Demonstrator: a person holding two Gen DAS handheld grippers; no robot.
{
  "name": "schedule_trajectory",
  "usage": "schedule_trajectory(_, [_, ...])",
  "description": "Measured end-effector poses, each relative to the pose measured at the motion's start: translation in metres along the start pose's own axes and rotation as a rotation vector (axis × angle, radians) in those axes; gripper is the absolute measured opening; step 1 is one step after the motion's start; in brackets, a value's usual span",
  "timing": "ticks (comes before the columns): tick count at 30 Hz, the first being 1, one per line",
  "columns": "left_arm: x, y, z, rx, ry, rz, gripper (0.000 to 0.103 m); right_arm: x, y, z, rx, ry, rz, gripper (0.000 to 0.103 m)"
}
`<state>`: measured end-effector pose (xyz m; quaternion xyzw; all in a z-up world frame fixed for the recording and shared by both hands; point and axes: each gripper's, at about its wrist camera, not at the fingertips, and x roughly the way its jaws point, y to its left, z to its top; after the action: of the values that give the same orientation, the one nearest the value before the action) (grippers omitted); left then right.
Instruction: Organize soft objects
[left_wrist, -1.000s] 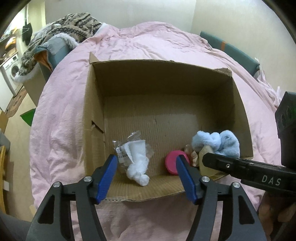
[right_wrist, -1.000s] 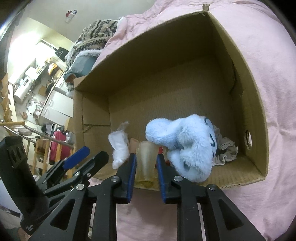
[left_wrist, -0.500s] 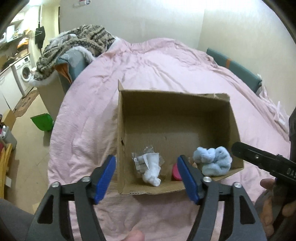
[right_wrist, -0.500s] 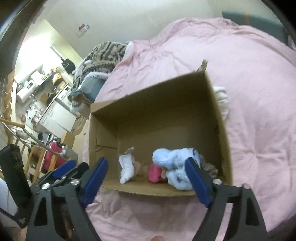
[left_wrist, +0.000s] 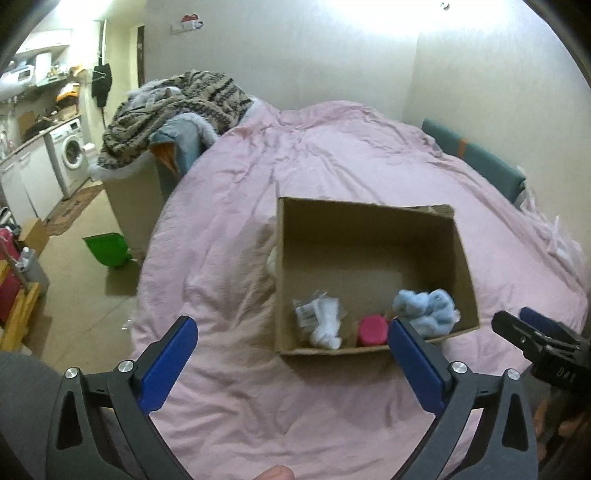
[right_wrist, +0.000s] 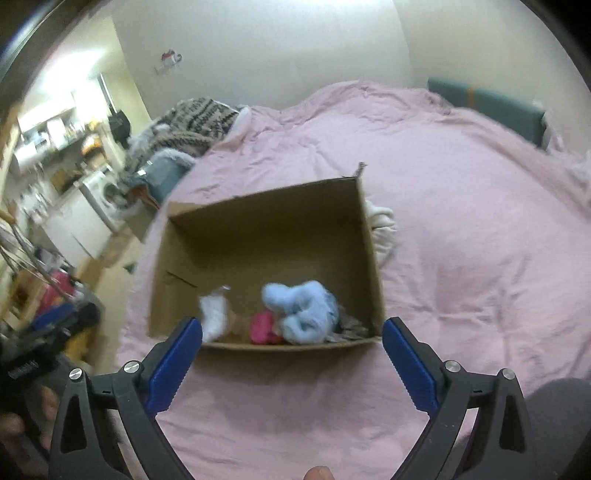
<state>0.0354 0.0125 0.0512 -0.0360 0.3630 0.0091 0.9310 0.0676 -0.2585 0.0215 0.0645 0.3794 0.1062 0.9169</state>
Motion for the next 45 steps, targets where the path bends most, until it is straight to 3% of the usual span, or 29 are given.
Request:
schedule_trajectory(9, [-0.001,0.005,-0.026,-0.021,0.022,0.058,0.102,-0.003,0.016,-0.014,-0.079,-0.035,-0.079,0.103])
schedule_trajectory(25, [0.010,0.001,-0.027,-0.033,0.047,0.017,0.102,0.012,0.021,-0.017,-0.097,-0.002,-0.103,0.103])
schedule_trajectory(45, [0.013,0.000,-0.031,-0.027,0.058,0.017,0.103,0.013,0.021,-0.016,-0.099,-0.002,-0.104,0.103])
